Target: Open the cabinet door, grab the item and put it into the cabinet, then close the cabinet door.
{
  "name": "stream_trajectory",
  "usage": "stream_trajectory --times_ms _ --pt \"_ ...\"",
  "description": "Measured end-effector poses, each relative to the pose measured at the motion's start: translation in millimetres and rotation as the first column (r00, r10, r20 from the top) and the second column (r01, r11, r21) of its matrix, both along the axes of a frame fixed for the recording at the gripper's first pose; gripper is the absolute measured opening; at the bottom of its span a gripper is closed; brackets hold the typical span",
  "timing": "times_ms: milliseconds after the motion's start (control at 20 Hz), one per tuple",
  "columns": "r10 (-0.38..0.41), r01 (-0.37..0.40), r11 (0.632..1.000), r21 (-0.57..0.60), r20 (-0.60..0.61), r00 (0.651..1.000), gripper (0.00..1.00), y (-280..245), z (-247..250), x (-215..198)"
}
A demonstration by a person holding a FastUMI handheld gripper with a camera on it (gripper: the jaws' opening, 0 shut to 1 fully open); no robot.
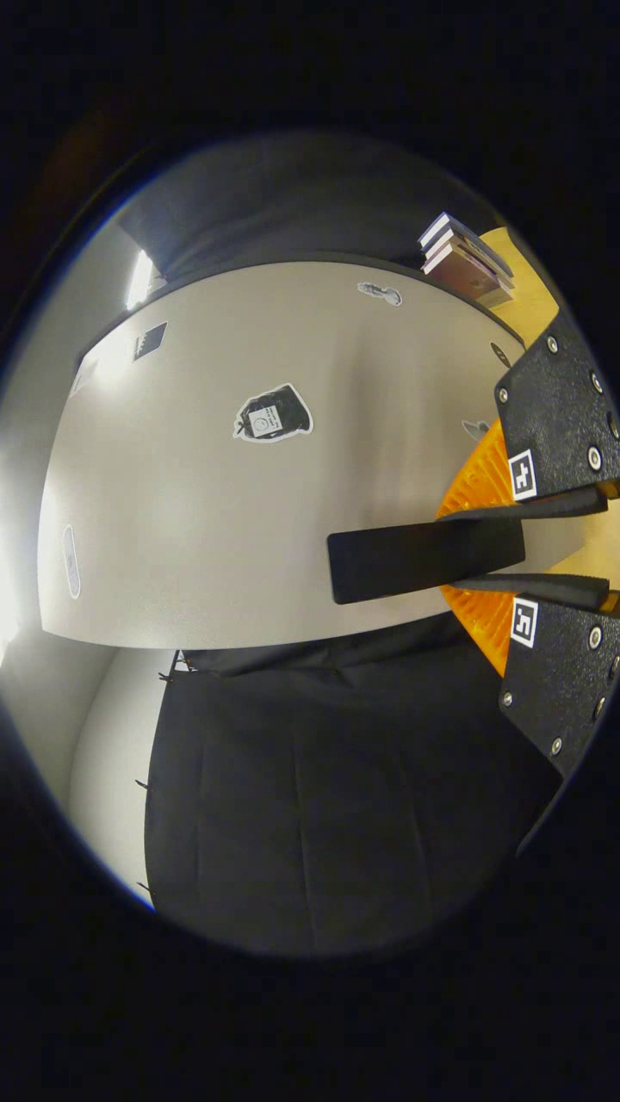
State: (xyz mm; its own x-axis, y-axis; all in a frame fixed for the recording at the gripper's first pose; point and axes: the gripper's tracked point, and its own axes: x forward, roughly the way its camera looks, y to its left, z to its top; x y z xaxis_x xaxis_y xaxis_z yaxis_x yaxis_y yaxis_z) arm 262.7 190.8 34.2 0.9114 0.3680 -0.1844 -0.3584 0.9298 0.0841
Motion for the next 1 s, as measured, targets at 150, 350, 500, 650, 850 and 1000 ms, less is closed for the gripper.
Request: stream_trajectory --times_ms 150,350,500,650,850,1000 --pt "0.004 -0.004 1.000 -0.001 0.002 1.000 0.27 -6 1 -8" --pt "0.003 -0.004 1.000 0.006 0.002 1.000 0.27 -16 3 -18" --pt "-0.009 0.009 1.000 0.005 0.010 1.000 0.27 -24 5 -25" --pt "-0.019 0.019 1.000 0.002 0.012 1.000 0.27 -33 6 -32" --pt "-0.054 0.054 0.999 0.003 0.013 0.998 0.27 -47 8 -36" --pt "-0.090 0.090 0.996 0.002 0.023 0.996 0.26 -57 10 -40"
